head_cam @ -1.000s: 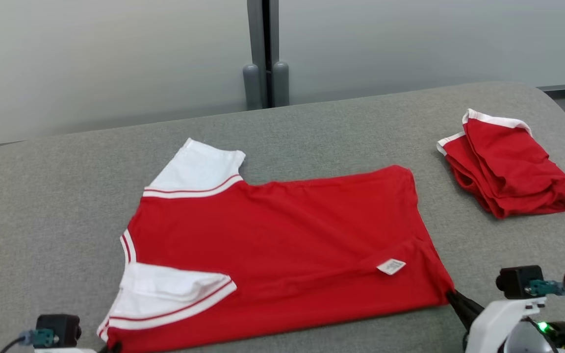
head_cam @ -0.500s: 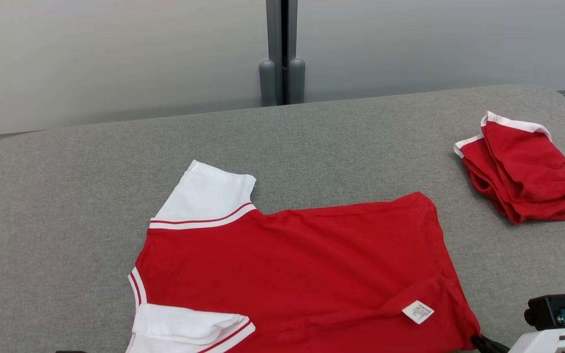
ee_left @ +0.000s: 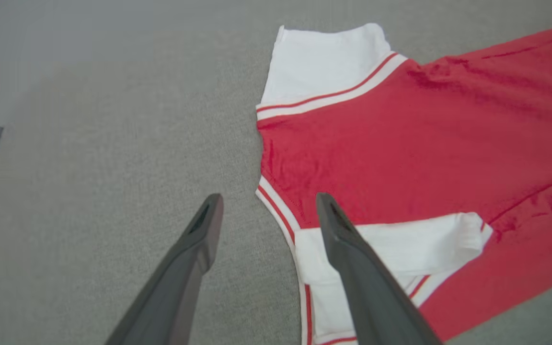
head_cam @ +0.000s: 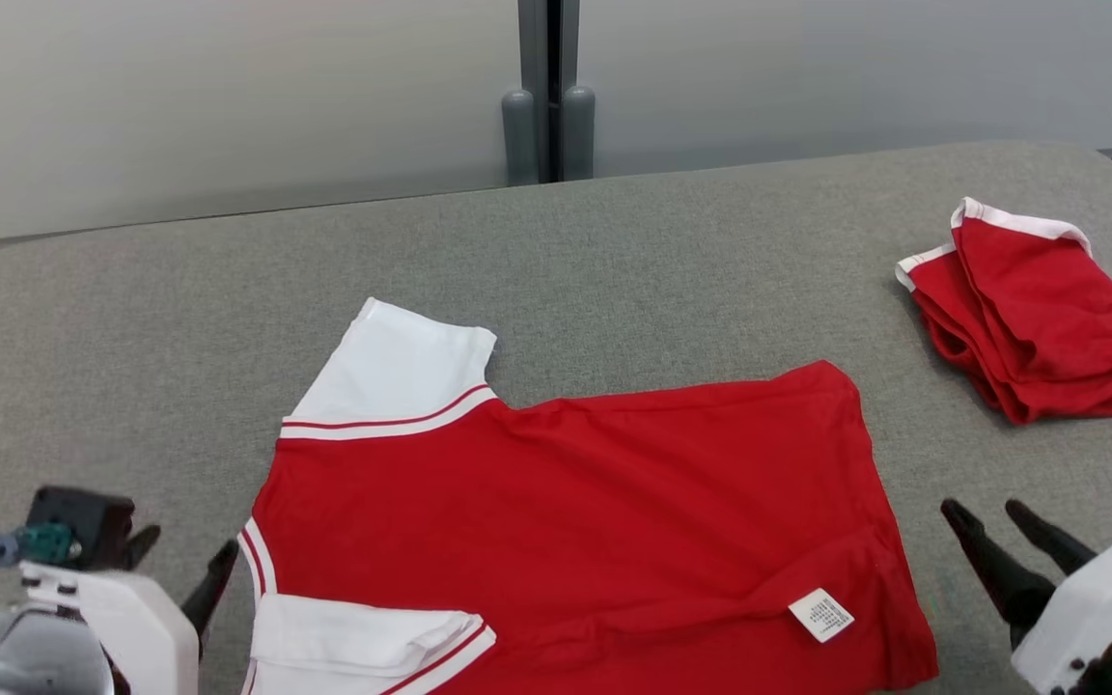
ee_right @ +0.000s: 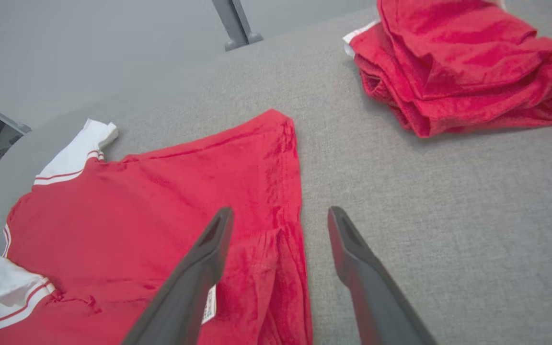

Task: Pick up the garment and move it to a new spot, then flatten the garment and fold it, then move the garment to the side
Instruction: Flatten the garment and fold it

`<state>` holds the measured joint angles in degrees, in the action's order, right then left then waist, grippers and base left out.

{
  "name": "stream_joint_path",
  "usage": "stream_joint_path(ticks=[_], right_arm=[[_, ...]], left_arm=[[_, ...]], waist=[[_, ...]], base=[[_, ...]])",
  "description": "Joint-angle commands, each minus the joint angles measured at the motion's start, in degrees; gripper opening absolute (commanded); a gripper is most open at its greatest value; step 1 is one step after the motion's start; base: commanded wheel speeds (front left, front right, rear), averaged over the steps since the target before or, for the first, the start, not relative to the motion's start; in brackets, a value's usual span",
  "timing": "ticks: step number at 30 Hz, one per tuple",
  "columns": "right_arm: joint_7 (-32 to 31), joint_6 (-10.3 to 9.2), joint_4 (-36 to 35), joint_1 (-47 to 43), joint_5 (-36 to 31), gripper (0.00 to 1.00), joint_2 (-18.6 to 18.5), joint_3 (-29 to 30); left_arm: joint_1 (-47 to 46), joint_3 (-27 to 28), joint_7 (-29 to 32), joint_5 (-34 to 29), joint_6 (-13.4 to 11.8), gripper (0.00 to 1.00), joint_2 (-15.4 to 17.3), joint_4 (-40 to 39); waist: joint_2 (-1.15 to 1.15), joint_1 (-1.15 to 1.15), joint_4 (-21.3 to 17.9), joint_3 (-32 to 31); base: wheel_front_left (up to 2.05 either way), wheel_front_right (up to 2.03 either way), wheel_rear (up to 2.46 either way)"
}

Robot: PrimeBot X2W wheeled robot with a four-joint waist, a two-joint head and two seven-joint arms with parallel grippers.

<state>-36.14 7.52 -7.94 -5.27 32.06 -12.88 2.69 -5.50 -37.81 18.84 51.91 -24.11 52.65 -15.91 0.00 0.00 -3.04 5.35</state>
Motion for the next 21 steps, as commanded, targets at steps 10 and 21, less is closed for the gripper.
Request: stream_joint_path(ticks=[10, 21], right_arm=[[6.84, -0.03, 11.31, 20.25, -1.11, 1.00, 0.88, -2.39], [5.22, -0.04, 27.83, 36.30, 3.71, 1.00, 0.22, -12.92]], left_arm=[[-25.72, -1.01, 7.31, -4.81, 13.02, 1.00, -4.31, 11.51], [-46.55, -5.62, 15.85, -4.21, 28.29, 1.00, -13.22, 31.81]], waist=[[0.00, 0.00, -3.10, 10.84], [0.00, 0.00, -5.55, 18.18]], base=[[0.00, 0.00, 0.00], [0.00, 0.00, 0.00]])
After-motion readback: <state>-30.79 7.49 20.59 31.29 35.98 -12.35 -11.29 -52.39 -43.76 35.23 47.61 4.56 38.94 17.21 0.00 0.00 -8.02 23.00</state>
